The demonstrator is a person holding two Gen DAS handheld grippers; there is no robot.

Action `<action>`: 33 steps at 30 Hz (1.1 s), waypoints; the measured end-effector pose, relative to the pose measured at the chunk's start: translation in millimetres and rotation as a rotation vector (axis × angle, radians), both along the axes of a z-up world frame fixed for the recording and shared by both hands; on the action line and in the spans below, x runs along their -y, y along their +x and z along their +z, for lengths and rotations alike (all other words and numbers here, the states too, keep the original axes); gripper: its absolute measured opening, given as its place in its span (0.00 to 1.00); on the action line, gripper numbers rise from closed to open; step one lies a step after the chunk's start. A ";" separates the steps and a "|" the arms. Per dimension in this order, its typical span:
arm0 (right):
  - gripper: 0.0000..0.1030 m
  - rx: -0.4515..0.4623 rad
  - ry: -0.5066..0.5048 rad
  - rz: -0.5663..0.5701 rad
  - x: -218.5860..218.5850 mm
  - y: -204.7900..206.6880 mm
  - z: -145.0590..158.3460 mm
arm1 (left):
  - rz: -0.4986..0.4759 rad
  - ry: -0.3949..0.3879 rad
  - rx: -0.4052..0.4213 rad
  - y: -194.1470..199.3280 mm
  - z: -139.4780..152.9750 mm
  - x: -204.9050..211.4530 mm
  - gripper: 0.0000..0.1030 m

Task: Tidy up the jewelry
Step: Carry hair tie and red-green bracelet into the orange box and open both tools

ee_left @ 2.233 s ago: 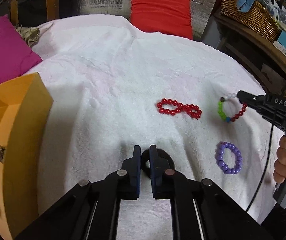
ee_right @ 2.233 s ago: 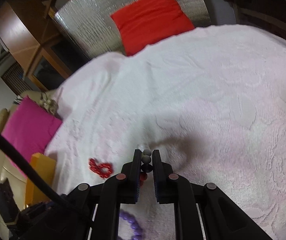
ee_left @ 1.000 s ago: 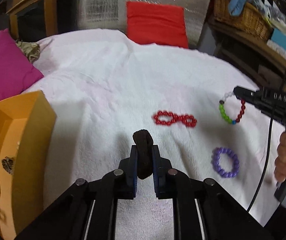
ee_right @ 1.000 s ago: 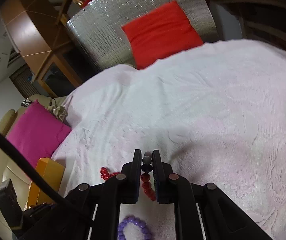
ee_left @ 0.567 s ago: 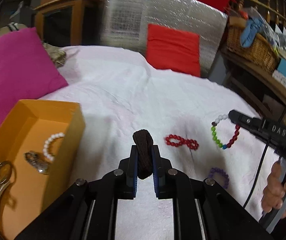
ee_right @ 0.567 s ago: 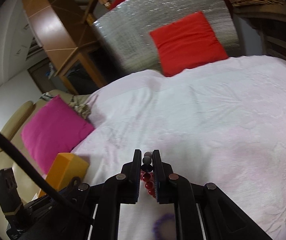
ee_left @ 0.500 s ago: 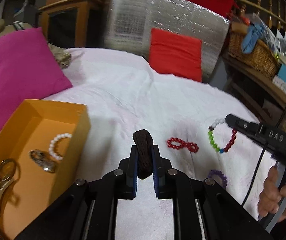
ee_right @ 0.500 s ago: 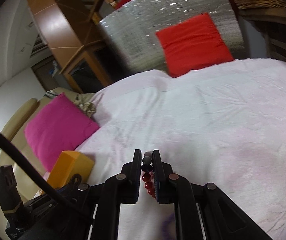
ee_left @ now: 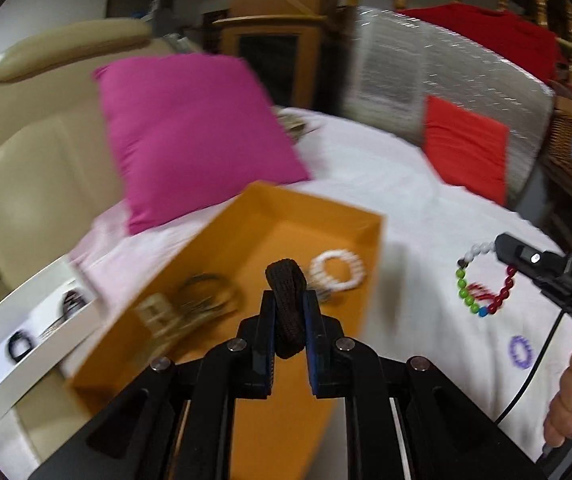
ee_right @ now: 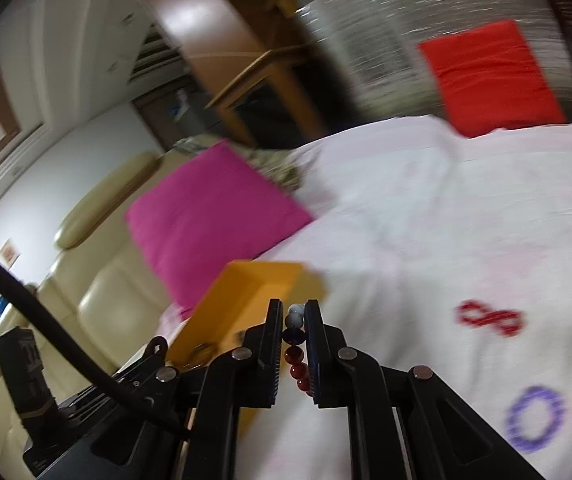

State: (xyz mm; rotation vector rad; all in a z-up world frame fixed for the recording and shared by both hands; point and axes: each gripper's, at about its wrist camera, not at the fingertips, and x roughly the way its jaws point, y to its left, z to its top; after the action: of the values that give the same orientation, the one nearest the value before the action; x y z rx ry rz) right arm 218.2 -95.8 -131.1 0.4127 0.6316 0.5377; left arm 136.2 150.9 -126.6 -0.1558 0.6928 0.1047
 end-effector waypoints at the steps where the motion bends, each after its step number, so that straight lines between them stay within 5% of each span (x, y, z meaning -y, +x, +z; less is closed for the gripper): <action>1: 0.12 0.002 0.003 0.022 -10.7 -1.5 0.0 | 0.022 0.007 -0.014 -3.7 -2.2 -8.7 0.13; 11: 0.12 -0.032 -0.039 0.229 -110.0 -16.4 -27.9 | 0.070 0.025 -0.086 -18.0 -23.4 -36.2 0.13; 22: 0.12 -0.091 -0.073 0.266 -130.3 -7.1 -55.5 | 0.018 0.003 -0.270 9.5 -52.5 -30.0 0.14; 25: 0.15 -0.122 -0.066 0.241 -123.5 -0.7 -56.9 | 0.026 -0.007 -0.314 13.0 -59.7 -30.7 0.36; 27: 0.15 -0.128 -0.052 0.214 -114.9 1.9 -54.6 | 0.046 0.003 -0.321 12.5 -60.0 -31.5 0.64; 33: 0.21 -0.142 0.017 0.128 -72.3 11.7 -40.6 | 0.067 0.063 -0.296 13.1 -47.8 -19.4 0.64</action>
State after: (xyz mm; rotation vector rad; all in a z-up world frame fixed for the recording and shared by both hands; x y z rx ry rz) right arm 229.8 -23.5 -171.7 0.4309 0.7938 0.6397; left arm 149.2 170.3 -174.4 -0.1038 0.9786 0.2160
